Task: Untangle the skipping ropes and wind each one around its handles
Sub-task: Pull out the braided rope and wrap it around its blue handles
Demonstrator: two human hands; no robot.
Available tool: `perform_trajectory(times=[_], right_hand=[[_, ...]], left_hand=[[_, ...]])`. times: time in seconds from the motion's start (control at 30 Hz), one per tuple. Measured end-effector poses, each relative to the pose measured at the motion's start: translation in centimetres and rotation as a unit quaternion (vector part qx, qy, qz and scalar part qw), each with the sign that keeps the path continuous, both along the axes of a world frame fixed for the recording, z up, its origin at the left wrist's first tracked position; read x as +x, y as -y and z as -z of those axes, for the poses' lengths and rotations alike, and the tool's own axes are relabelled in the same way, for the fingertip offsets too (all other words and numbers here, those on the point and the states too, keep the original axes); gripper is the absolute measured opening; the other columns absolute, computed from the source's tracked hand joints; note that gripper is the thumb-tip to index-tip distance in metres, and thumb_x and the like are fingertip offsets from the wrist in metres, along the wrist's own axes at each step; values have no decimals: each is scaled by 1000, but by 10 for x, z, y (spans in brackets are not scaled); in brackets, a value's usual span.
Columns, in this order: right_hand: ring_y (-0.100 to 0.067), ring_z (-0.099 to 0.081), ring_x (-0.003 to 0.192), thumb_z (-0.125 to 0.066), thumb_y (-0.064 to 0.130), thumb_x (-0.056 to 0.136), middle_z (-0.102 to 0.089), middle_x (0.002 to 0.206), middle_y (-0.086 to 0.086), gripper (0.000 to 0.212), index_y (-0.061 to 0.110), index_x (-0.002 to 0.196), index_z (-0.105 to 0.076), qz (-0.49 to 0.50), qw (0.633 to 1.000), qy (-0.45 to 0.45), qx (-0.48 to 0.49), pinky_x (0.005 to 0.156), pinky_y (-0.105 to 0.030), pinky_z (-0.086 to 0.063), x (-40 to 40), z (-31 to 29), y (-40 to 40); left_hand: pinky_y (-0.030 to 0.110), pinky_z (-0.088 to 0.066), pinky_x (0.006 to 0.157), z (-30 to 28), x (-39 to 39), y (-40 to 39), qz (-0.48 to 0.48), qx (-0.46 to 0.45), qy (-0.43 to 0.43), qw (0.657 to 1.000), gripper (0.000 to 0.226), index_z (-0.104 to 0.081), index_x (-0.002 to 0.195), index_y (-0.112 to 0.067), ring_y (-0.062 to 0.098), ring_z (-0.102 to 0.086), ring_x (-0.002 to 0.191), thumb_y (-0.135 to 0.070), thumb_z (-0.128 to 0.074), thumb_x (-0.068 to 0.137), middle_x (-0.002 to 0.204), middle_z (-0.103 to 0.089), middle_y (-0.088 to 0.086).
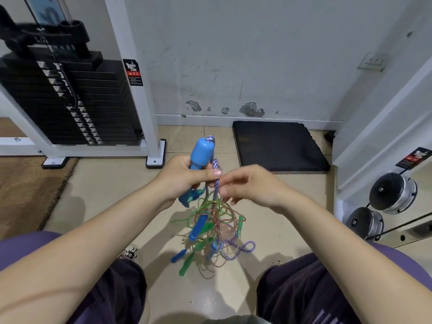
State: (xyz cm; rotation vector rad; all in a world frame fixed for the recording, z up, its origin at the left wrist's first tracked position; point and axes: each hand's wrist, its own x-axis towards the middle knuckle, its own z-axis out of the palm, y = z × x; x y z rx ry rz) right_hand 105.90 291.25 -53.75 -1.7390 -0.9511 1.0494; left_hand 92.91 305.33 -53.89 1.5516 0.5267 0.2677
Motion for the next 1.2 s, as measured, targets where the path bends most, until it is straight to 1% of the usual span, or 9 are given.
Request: perform_trajectory(times=[0.2, 0.33, 0.43, 0.5, 0.6, 0.73, 0.87, 1.07, 1.2], right_hand=[[-7, -57, 70, -74, 3, 83, -69, 75, -1, 10, 11, 88, -77, 11, 995, 99, 8, 74, -24, -49, -7, 3, -5], [-16, -59, 74, -66, -2, 88, -67, 80, -9, 12, 9, 88, -72, 56, 994, 43, 84, 73, -26, -51, 1, -7, -2], [-18, -63, 77, -57, -4, 93, -70, 87, -14, 12, 3, 93, -67, 67, 986, -34, 151, 76, -26, -55, 6, -16, 2], [-21, -64, 79, -54, -3, 95, -71, 90, -16, 12, 2, 94, -65, 62, 981, -72, 167, 76, -26, -56, 6, -20, 4], [-20, -66, 79, -53, -2, 96, -71, 92, -15, 13, 3, 94, -65, 73, 981, -66, 167, 77, -30, -57, 8, -22, 5], [-18, -64, 77, -56, 2, 95, -70, 87, -8, 18, 13, 86, -67, 188, 969, 48, 152, 76, -34, -54, 25, -21, 9], [-16, -65, 61, -50, 4, 99, -68, 85, -12, 22, 14, 83, -60, 329, 930, 5, 165, 62, -29, -56, 54, -25, 22], [-18, -67, 59, -49, 3, 100, -69, 84, -16, 14, 7, 90, -58, 239, 961, -30, 137, 59, -25, -58, 35, -21, 17], [-24, -65, 66, -52, 4, 99, -70, 87, -19, 11, 5, 91, -60, 172, 977, -48, 118, 67, -28, -58, 17, -19, 6]], left_hand=[[20, -38, 55, -3, 1, -2, -13, -65, 37, 997, 39, -66, 90, -3, 10, -59, 67, -30, -77, 64, 71, -66, 1], [11, -41, 55, -2, -3, -7, 44, -21, -13, 999, 25, -74, 96, -14, -2, -59, 64, -21, -78, 72, 80, -71, -9], [13, -38, 54, 4, -4, -3, 89, 29, -79, 992, 14, -69, 75, -20, -1, -49, 53, -28, -80, 72, 63, -59, -13], [14, -37, 53, 6, -2, -3, 85, 39, -86, 992, 24, -63, 60, -23, -1, -46, 49, -24, -79, 78, 55, -53, -16], [13, -35, 52, 4, -1, -6, 72, 54, -87, 992, 28, -59, 61, -23, -2, -44, 46, -21, -77, 82, 49, -50, -18], [26, -31, 56, 9, -3, -19, 3, 78, -98, 992, 23, -64, 70, -19, 11, -42, 58, -31, -75, 85, 56, -57, -12], [27, -33, 53, 13, -5, -36, -121, 69, -105, 985, 19, -60, 80, -15, 14, -46, 61, -29, -72, 87, 69, -65, -1], [29, -26, 55, 14, -5, -25, -74, 103, -132, 983, 45, -67, 90, 4, 15, -36, 59, -36, -83, 74, 69, -50, 4], [20, -32, 51, 11, 0, -18, -114, 110, -80, 984, 35, -75, 95, -12, 5, -43, 53, -33, -87, 70, 75, -57, -5]])
